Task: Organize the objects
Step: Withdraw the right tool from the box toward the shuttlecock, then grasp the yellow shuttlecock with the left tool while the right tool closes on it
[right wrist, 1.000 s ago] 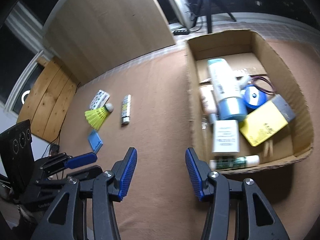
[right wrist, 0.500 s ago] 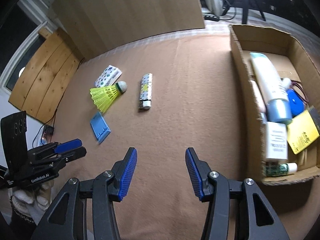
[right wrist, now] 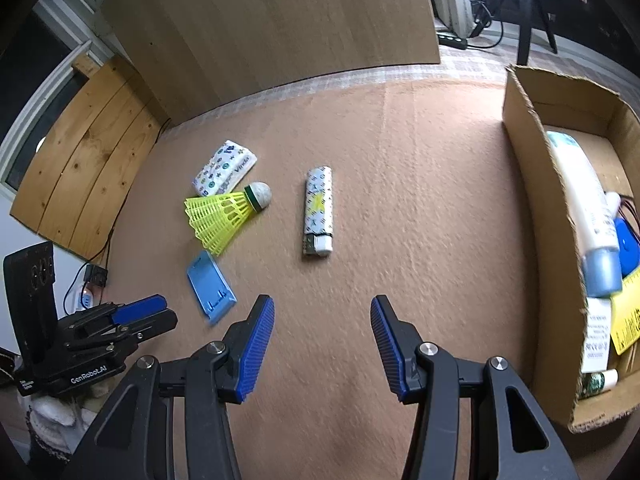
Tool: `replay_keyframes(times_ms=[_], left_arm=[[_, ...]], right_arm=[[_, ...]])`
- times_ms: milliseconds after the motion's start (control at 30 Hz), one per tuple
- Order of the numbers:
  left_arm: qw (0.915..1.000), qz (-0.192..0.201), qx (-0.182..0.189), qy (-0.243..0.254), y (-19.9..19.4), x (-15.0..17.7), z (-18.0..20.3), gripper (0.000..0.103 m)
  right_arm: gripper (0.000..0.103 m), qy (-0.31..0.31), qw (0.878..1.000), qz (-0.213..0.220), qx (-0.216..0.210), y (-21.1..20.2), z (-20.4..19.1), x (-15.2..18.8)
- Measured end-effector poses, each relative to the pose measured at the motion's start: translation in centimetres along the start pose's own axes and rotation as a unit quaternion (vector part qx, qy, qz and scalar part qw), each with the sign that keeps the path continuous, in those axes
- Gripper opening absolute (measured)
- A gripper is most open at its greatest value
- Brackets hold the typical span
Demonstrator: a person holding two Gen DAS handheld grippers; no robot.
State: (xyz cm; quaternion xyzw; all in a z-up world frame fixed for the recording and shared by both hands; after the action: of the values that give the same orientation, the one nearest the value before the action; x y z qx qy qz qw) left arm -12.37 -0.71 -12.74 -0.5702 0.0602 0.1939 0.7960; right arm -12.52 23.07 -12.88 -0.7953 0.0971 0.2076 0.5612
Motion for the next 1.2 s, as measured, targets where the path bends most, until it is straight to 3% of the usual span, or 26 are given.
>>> replay_keyframes(times_ms=[233, 433, 567, 967, 1100, 1200], left_arm=[[0.9997, 0.017, -0.013, -0.007, 0.1, -3.7, -1.0, 0.037], [0.9998, 0.019, 0.006, -0.005, 0.2, -7.2, -0.6, 0.037], [0.9993, 0.011, 0.035, 0.001, 0.2, -7.3, 0.4, 0.037], [0.9992, -0.009, 0.039, 0.000, 3.7, -7.2, 3.0, 0.036], [0.9994, -0.011, 0.032, -0.002, 4.6, -7.3, 3.0, 0.010], [0.9994, -0.010, 0.032, -0.003, 4.9, -7.3, 2.9, 0.003]], right_arm=[[0.046, -0.005, 1.000, -0.002, -0.005, 0.9, -0.8, -0.9], [0.046, 0.004, 1.000, -0.003, -0.007, 1.0, -0.6, -0.7], [0.046, 0.013, 1.000, -0.002, -0.007, 0.8, -0.2, -0.5], [0.047, 0.017, 1.000, 0.003, -0.004, 1.0, 0.6, -1.0], [0.046, 0.021, 1.000, 0.008, -0.014, 1.3, 0.7, -1.5], [0.046, 0.016, 1.000, 0.009, -0.022, 1.6, 0.4, -2.0]])
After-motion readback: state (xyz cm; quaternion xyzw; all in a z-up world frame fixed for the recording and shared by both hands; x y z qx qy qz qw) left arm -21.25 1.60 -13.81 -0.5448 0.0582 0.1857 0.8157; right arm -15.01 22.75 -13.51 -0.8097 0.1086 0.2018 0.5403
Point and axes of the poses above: each gripper's, at about its wrist camera, not at the fingertips, and y roughly the way its jaws point, z to its right, x to its underside, the point moved 1 cm from there along y, roughly the way its jaws point, and after that the axes turned 11 degrees about -y, right-handed, at the moved point
